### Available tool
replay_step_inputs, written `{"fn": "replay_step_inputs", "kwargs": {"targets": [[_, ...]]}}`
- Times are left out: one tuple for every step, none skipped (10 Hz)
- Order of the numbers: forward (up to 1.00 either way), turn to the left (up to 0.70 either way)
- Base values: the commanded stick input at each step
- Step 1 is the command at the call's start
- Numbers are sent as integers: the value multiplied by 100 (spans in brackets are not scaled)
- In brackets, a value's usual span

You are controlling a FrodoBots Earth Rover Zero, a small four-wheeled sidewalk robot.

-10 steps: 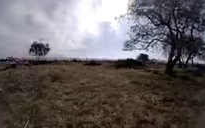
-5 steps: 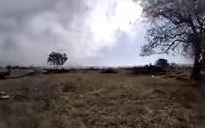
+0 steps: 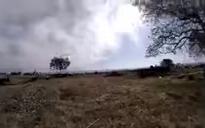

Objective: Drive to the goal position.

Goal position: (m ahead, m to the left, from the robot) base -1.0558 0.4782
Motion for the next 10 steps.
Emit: {"fn": "replay_step_inputs", "kwargs": {"targets": [[70,0],[70,0],[70,0],[70,0],[70,0],[70,0],[70,0],[70,0],[70,0],[70,0]]}}
